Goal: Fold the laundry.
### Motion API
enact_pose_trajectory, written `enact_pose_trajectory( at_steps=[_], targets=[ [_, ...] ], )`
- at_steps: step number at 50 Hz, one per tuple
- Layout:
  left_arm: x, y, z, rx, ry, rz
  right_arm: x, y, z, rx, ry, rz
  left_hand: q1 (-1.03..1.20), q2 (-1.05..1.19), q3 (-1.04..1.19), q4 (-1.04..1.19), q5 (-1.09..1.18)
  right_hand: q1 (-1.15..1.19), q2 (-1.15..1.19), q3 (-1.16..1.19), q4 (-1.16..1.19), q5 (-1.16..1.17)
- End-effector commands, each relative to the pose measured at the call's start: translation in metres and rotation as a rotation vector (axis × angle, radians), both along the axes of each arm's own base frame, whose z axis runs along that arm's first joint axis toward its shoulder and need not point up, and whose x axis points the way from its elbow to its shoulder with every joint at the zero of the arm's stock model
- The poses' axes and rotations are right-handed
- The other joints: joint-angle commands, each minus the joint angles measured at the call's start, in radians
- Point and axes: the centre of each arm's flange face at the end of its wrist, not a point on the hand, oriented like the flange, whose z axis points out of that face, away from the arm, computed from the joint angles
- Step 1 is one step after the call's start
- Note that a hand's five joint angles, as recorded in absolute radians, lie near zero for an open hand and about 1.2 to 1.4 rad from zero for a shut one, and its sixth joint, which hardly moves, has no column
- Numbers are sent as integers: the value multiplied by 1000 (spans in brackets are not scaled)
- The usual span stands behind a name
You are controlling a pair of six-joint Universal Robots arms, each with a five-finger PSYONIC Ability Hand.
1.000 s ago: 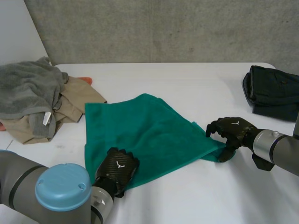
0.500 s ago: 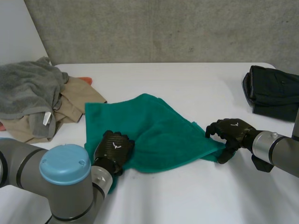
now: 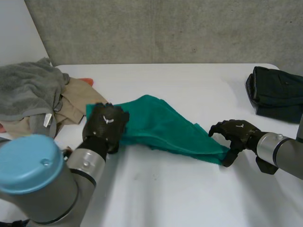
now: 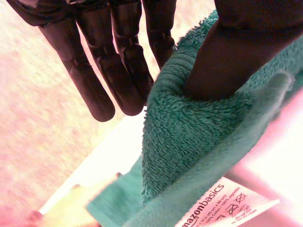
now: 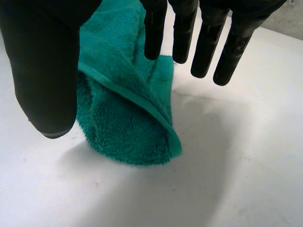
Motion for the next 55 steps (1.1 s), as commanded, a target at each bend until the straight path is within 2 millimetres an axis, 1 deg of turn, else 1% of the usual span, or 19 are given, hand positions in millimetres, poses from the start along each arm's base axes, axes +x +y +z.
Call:
enact_pose_trajectory(
  at_steps=[1,3,10,14,15,18,19,23,25,29,32,33,36,40,43,47,48,51,55],
  targets=[
    [1,2,30,-65,69,-2,2,-3,-23,59,13,7,244,202,209,198,247,510,457,461,466,461],
    [1,3,38,-79,86,-4,2,-5,-23,52,11,6,244,202,209,198,247,1041,988,993,997,992],
    [4,8,71,-134,145,-8,-1,-10,-11,16,8,-18,244,202,209,198,247,1045,992,996,1001,996],
    [8,13,99,-184,215,-11,-6,-13,44,-158,6,-32,244,202,209,198,247,1045,992,996,1001,996],
    [10,15,111,-205,242,-11,-13,-14,76,-259,5,-51,244,202,209,198,247,1045,992,996,1001,996],
    [13,17,128,-240,275,-11,-25,-14,120,-402,20,-77,244,202,209,198,247,1045,992,996,1001,996],
    [14,18,138,-262,291,-9,-29,-10,147,-483,25,-87,244,202,209,198,247,1045,992,996,1001,996],
    [16,16,154,-296,313,-5,-30,4,203,-639,18,-92,244,202,209,198,247,1045,992,996,1001,996],
    [17,13,157,-304,318,2,-29,9,215,-669,12,-85,244,202,209,198,247,1045,992,996,1001,996],
    [21,1,158,-313,314,37,-19,18,226,-688,1,-54,244,202,209,198,247,1045,992,996,1001,996],
    [24,-19,143,-282,276,68,9,28,211,-633,-16,39,244,202,209,198,247,1045,992,996,1001,996],
    [20,-33,123,-234,237,64,24,23,190,-551,-5,74,244,202,209,198,247,1045,992,996,1001,996],
    [6,-60,86,-154,180,36,34,5,156,-449,53,90,244,202,209,198,247,1045,992,996,1001,996],
    [-15,-96,69,-141,163,20,42,-25,134,-452,130,93,244,202,209,198,247,1045,992,996,1001,996],
    [-28,-121,71,-186,166,16,45,-48,133,-504,158,57,244,202,209,198,247,1045,992,996,1001,996],
    [-46,-157,108,-360,205,27,48,-89,153,-685,155,-44,244,202,209,198,247,1045,992,996,1001,996],
    [-51,-166,130,-436,238,30,49,-101,173,-795,124,-83,244,202,209,198,247,1045,992,996,1001,996],
    [-56,-170,179,-593,333,27,51,-113,214,-1031,68,-149,244,202,209,198,247,1045,992,996,1001,996],
    [-55,-164,212,-712,422,51,49,-107,251,-1199,13,-179,244,202,209,198,247,1045,992,996,1001,996]
  ],
)
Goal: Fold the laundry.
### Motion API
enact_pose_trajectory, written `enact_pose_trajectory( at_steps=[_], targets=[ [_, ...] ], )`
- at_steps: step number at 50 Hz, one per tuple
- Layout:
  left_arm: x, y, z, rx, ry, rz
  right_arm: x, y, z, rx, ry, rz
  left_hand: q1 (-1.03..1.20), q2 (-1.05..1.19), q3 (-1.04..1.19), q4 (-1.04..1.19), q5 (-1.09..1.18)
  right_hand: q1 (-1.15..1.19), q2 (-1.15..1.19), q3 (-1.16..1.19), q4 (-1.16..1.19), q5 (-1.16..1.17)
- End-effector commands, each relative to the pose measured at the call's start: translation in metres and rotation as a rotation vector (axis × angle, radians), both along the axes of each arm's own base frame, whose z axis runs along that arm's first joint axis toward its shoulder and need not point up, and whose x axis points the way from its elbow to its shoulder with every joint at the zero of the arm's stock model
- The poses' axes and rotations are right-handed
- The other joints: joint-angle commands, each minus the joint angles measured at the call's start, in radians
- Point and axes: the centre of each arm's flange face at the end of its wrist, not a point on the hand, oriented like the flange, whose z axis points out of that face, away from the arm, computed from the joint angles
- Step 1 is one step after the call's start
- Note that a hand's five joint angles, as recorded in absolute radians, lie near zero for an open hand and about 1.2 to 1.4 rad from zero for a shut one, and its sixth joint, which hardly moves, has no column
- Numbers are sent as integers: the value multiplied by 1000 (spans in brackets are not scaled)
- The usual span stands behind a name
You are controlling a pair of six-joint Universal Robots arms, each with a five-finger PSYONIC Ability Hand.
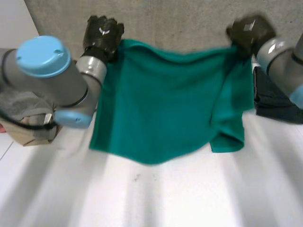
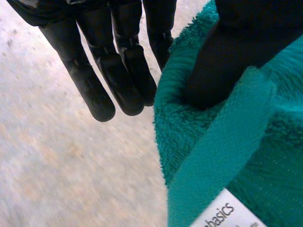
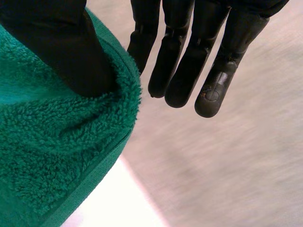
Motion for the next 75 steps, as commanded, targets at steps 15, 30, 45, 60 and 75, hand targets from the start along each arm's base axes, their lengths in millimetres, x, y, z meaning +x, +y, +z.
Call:
enact_pose_trajectory(
  at_steps=[15,30,45,60,75],
  targets=[
    [21,71,22,-25,104,-50,-6,71,-12,61,31,151,244,197,202,194,247,399,220,213,207,229],
    [38,86,-65,215,-27,-33,1,106,-145,559,108,212,244,197,202,194,247,48,-132,-139,-145,-122],
    [47,90,-28,135,19,-23,-50,60,-111,642,-132,75,244,197,202,194,247,-610,-789,-796,-802,-780],
    [48,90,-29,145,14,-20,-66,79,-174,785,129,41,244,197,202,194,247,-507,-687,-694,-699,-677],
    [47,89,-31,149,13,-20,-70,80,-200,712,108,86,244,197,202,194,247,-334,-513,-520,-526,-504]
  ],
)
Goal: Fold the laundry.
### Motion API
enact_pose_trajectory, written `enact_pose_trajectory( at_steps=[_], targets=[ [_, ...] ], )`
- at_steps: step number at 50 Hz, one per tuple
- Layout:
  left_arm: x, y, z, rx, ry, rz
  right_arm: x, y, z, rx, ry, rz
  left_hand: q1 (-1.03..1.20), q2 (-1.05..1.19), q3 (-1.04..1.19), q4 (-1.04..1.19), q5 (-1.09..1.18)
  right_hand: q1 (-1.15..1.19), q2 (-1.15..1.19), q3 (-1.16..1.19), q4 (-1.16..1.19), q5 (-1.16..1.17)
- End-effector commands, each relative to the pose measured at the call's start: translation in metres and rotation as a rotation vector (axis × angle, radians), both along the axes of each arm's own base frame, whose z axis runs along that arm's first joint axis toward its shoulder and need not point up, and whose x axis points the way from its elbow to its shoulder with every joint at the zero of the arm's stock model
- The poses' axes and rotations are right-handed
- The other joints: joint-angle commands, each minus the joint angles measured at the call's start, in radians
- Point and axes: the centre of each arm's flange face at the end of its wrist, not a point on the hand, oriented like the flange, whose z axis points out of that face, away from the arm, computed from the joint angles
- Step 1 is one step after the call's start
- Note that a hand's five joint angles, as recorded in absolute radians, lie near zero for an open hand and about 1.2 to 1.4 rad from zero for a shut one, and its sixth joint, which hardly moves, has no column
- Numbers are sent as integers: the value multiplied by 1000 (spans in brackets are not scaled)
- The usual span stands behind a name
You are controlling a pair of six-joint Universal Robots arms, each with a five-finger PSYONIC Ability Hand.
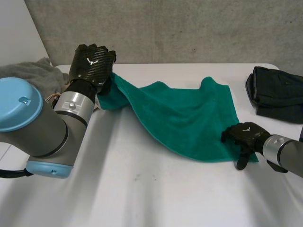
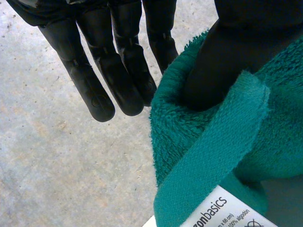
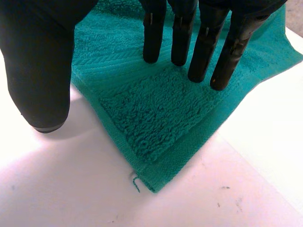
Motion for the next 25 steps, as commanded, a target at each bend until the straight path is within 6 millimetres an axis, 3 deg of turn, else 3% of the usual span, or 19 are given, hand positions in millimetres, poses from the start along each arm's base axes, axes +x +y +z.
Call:
enact_pose_trajectory(
  at_steps=[1,6,18,25],
  targets=[
    [0,0,-2,4,-1,0,2,-6,-3,-46,-18,26,244,197,201,193,247,330,273,272,255,255],
    [0,0,-3,8,-3,0,4,-12,-6,-80,-18,28,244,197,201,193,247,474,416,415,399,399],
    [-1,0,-3,6,-2,-2,4,-24,-6,-107,-16,23,244,197,201,193,247,515,458,457,440,440],
    [-1,0,-3,7,-3,-2,5,-34,-6,-124,-19,18,244,197,201,193,247,653,595,594,578,578]
  ],
)
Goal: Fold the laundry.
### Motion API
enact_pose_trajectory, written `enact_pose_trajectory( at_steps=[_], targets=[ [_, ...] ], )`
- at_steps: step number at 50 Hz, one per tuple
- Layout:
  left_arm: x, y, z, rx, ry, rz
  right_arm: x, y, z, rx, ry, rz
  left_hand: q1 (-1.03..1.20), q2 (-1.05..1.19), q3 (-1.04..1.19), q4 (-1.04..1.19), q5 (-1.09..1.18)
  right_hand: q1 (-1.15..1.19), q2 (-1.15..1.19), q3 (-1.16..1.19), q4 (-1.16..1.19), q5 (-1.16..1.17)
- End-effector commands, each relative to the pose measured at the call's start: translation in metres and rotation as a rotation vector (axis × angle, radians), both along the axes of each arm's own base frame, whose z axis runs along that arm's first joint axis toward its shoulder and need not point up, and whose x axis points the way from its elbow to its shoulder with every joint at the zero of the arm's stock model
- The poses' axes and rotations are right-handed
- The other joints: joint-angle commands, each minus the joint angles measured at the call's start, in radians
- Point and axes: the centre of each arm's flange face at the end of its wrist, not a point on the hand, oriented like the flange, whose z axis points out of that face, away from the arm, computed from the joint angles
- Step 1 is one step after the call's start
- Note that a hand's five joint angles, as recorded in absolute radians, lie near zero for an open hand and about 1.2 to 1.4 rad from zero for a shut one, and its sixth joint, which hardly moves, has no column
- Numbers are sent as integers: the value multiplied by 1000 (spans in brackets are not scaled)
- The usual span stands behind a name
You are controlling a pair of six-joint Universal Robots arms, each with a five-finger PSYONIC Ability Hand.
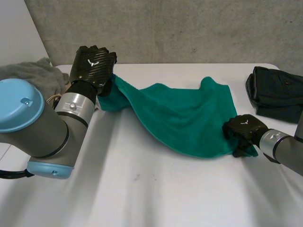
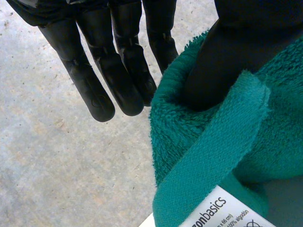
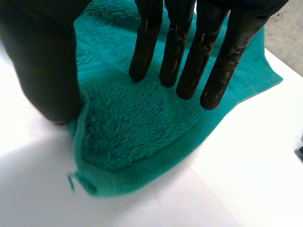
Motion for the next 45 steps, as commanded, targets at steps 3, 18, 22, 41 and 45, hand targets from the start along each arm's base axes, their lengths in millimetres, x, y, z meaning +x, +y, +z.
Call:
enact_pose_trajectory(
  at_steps=[3,18,22,41,45],
  targets=[
    [0,-1,0,-1,1,2,0,-15,-1,-25,1,-11,244,197,201,193,247,500,388,389,389,442],
    [4,-5,1,-2,1,15,0,-30,-2,-44,4,-35,244,197,201,193,247,728,616,617,617,671],
    [6,-6,-2,7,-7,21,-6,-36,4,-52,23,-74,244,197,201,193,247,728,617,618,617,671],
    [78,87,-82,642,-662,13,-49,78,99,330,371,87,244,197,201,193,247,728,617,618,617,671],
    [78,87,-88,646,-675,9,-48,78,90,327,381,97,244,197,201,193,247,728,617,618,617,671]
  ],
)
